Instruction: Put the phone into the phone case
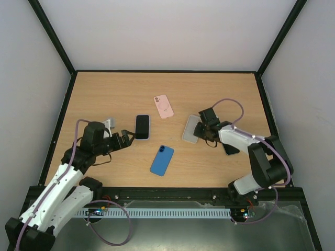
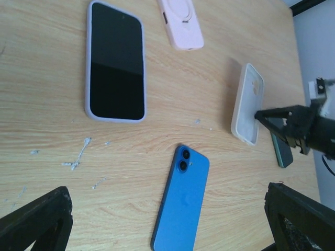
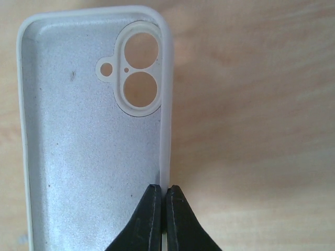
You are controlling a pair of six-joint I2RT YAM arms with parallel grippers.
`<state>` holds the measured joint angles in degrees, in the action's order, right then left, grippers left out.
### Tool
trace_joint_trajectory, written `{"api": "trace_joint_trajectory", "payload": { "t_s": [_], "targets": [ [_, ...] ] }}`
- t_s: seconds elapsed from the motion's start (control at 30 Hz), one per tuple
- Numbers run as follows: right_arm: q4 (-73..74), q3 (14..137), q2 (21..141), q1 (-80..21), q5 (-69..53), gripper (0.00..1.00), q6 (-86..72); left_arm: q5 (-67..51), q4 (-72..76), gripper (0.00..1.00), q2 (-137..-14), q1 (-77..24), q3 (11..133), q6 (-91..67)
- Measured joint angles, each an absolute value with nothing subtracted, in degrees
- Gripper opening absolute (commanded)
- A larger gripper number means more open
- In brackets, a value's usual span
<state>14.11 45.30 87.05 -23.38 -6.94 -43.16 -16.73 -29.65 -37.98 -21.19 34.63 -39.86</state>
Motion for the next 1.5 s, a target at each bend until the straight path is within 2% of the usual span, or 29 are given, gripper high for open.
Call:
{"api": "trace_joint_trajectory", "payload": {
  "t_s": [0.3,0.53,0.67,1.0,1.23,1.3,1.37,1.5],
  "targets": [
    [18.52,38.59,79.61,-32.93,-6.98,0.02,-39.42,-16.45,-29.41,0.98,-42.63,-23.46,34.63,-39.94],
    [20.80,38.28,79.29,-39.13,-5.10,0.02,-39.51,-15.40,-27.14,0.97,-47.62,-28.77,34.22,-40.77],
    [21.21,38.04,79.42,-39.90,-4.62,0.06,-39.66,-13.56,-25.91,0.97,-50.76,-33.04,34.22,-41.19],
    [21.85,37.93,79.05,-40.16,-3.16,0.42,-39.94,-5.30,-24.43,1.00,-61.63,-45.17,35.75,-41.32],
    [22.57,37.76,70.15,-40.16,3.31,0.66,-41.78,0.67,-23.46,1.00,-71.96,-53.43,42.54,-39.31],
    [22.94,37.74,67.92,-40.16,5.30,0.77,-42.54,2.50,-23.62,1.00,-75.57,-55.24,45.50,-38.28],
    [23.49,37.56,65.21,-40.16,7.44,0.80,-43.53,3.99,-23.81,1.00,-79.15,-56.71,48.29,-37.34],
    [24.18,36.36,58.72,-40.16,11.33,0.81,-45.34,5.80,-24.14,1.00,-86.72,-59.11,53.04,-35.35]
  ]
}}
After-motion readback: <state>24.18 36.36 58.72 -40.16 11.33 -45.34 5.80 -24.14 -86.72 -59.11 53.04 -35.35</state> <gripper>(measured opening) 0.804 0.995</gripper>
